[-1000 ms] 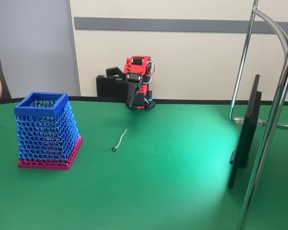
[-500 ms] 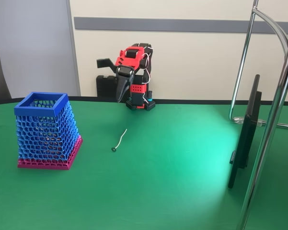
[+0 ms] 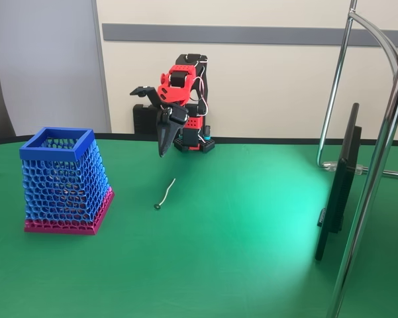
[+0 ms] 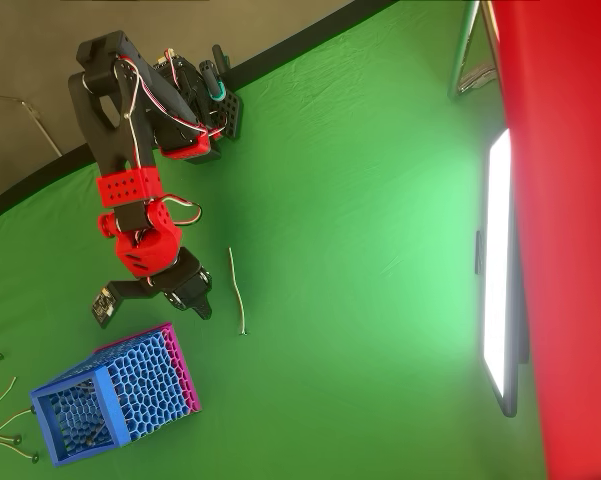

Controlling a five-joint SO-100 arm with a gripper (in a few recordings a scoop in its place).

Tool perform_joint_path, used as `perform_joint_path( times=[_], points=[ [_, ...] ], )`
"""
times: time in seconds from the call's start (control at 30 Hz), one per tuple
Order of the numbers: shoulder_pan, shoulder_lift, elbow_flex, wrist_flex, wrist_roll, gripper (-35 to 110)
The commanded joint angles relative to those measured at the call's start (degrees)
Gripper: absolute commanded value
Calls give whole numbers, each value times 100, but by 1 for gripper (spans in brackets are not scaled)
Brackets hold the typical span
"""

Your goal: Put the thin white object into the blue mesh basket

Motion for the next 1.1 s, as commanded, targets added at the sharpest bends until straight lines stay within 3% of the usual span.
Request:
perform_joint_path(
  times=[0.0,0.47,1.07],
  points=[
    [-26,-431,-668,580,-1020,1],
    [185,-1951,-1380,606,-4122,15],
    [211,-3357,-1608,-343,-4729,16]
  ],
)
